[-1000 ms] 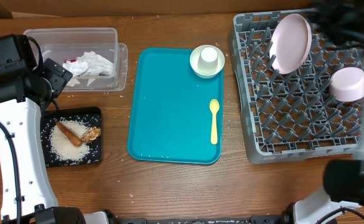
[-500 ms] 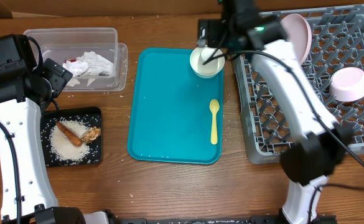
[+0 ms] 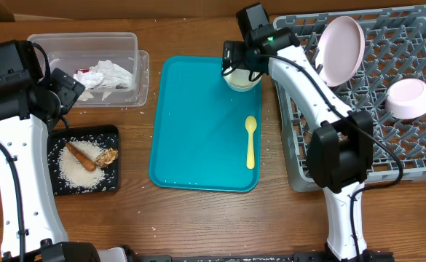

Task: Sort waste into correct bins and load items into the dishwasher
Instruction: 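Lower the right gripper and grasp the white cup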

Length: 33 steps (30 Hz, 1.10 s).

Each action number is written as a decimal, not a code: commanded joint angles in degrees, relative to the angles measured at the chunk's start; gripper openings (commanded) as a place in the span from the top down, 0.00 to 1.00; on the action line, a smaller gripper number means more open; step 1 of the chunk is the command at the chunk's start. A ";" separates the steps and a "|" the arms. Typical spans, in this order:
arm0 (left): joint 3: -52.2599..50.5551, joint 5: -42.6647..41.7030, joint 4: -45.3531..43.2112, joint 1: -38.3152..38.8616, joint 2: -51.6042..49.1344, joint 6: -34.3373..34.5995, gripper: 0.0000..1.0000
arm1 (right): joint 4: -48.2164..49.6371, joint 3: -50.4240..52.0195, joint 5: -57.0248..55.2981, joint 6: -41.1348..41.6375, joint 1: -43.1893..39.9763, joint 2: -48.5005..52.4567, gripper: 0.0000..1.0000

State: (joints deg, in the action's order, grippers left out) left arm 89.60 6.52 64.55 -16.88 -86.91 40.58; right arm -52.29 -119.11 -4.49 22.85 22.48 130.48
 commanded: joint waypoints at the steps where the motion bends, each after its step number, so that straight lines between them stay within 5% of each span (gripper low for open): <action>1: 0.13 0.96 -0.07 0.02 -0.24 1.01 0.00 | 0.83 -0.85 0.70 1.03 -0.20 2.38 0.00; 22: 0.13 0.96 -0.07 0.02 -0.24 1.01 0.00 | 1.66 -0.85 -2.32 -0.33 -0.02 5.25 0.09; 33: 0.13 0.94 -0.07 0.02 -0.24 1.01 0.00 | 0.96 -0.98 -2.21 -0.31 -0.04 4.17 0.32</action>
State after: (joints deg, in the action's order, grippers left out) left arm 89.60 6.52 64.58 -16.88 -86.91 40.58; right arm -51.27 -119.11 -6.24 22.46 22.48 134.87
